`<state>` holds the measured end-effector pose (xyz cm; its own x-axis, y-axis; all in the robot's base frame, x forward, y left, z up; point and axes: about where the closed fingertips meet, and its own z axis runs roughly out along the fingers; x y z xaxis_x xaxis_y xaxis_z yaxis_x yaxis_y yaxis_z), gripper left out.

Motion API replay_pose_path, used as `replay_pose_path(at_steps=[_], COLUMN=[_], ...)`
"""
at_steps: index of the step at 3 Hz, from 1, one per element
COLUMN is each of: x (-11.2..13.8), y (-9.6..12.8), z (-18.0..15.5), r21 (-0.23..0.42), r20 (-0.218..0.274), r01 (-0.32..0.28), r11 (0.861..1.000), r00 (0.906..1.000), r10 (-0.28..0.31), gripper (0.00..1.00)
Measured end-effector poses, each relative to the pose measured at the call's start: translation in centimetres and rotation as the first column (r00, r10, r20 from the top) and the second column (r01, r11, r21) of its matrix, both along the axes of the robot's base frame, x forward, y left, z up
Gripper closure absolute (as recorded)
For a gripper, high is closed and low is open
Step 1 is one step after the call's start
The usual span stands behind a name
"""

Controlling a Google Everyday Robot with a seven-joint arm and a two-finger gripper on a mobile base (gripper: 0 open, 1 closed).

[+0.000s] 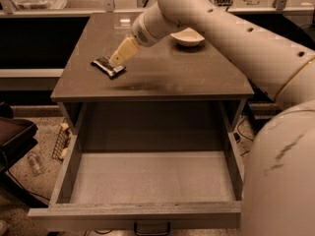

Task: Place rxbar chocolate into top drawer

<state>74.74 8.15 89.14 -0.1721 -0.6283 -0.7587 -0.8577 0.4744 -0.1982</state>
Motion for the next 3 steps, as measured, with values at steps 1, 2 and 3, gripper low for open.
replay_pose_path(at_steps=[1,2,3], x=[-0.1,-0.5,-0.7], y=[1.3,2.5,3.9], z=[-0.9,-1.2,-1.8], r21=[-0.026,-0.026,-0.033], r20=[-0.018,-0.061,-0.110], r01=[-0.018,-0.017,-0.001], r11=[0.999,1.000,0.999], r00=[0.9997,0.9980,0.9939], r10=[0.017,0.015,-0.003], gripper=[0.00,0.00,0.00])
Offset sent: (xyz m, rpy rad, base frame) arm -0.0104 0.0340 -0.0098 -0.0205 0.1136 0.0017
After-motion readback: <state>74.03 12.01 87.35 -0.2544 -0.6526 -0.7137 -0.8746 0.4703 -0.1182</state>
